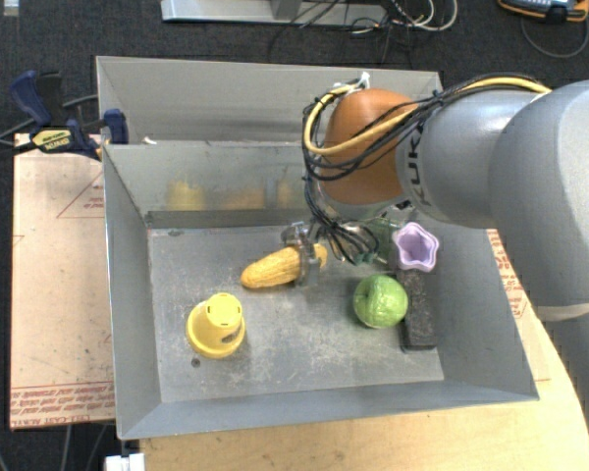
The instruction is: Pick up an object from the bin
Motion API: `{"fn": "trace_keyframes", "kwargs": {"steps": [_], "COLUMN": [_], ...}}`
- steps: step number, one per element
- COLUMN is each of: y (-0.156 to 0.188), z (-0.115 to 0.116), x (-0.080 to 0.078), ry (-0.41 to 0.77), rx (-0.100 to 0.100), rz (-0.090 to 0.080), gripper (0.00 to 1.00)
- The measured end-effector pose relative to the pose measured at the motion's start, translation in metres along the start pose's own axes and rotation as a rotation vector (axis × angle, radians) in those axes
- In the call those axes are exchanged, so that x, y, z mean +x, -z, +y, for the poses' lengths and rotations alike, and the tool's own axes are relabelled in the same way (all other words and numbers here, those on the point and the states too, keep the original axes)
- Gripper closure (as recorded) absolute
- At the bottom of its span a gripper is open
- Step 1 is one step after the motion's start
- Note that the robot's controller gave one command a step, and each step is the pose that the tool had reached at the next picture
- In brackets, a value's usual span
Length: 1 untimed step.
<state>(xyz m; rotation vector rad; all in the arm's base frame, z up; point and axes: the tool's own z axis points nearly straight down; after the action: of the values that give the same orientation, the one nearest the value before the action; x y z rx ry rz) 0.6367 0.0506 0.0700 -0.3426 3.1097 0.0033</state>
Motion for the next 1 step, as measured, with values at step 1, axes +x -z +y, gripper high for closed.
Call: {"fn": "trace_keyframes", "kwargs": {"steps": [1], "y": [0.0], "z": [0.0], "x": [0.0], "ry": [0.0], "rx": [0.0], "rz": [0.0], "gripper": [1.0]}}
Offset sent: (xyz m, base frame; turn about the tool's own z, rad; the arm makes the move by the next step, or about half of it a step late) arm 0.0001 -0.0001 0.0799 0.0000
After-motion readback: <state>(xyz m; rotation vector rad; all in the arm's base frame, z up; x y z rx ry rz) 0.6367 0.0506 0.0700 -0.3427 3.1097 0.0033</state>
